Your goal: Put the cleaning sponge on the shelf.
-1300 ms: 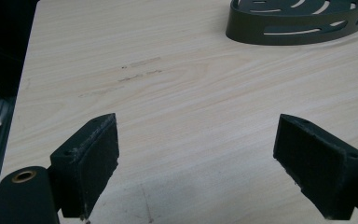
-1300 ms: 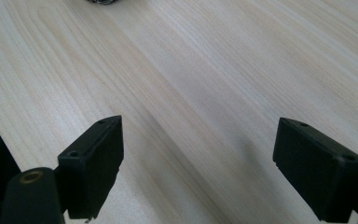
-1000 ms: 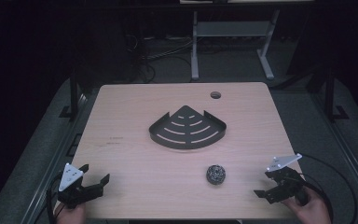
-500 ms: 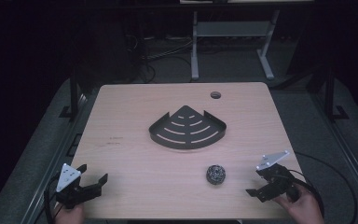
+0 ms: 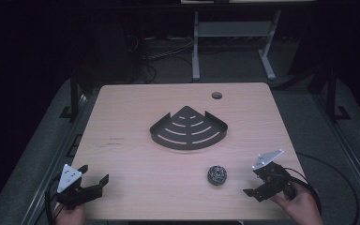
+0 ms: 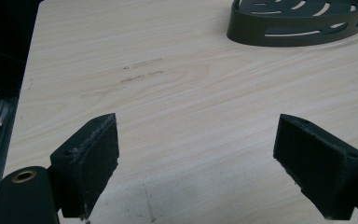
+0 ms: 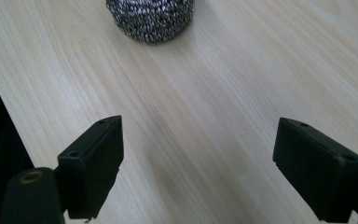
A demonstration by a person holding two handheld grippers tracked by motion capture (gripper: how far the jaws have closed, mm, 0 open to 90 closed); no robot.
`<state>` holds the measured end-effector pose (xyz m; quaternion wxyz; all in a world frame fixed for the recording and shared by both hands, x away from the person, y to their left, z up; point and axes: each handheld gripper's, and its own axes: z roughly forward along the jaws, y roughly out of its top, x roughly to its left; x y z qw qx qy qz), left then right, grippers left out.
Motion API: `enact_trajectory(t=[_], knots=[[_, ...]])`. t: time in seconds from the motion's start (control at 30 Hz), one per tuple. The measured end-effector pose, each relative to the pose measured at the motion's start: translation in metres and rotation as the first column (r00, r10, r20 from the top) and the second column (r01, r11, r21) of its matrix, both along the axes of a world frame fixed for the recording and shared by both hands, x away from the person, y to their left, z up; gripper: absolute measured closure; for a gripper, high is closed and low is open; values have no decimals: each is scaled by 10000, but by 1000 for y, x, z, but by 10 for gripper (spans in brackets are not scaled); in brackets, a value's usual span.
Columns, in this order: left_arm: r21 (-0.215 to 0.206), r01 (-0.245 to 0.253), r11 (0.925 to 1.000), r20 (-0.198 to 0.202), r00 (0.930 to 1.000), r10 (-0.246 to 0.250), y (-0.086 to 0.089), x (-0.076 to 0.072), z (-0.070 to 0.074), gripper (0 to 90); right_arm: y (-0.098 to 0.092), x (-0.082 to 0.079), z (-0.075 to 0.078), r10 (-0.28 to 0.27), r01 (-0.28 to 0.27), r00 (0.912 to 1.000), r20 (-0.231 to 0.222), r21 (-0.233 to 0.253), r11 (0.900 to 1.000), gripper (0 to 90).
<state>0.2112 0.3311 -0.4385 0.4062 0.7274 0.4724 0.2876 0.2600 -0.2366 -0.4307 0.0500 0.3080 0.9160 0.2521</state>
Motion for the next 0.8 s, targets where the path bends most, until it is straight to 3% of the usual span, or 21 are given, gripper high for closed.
enact_trajectory(t=[0.8], knots=[[15, 21, 10000, 10, 10000, -21, 1, 0, 1, 134, 29, 10, 11, 770, -770, 9970, -8, -244, 9967, 147]])
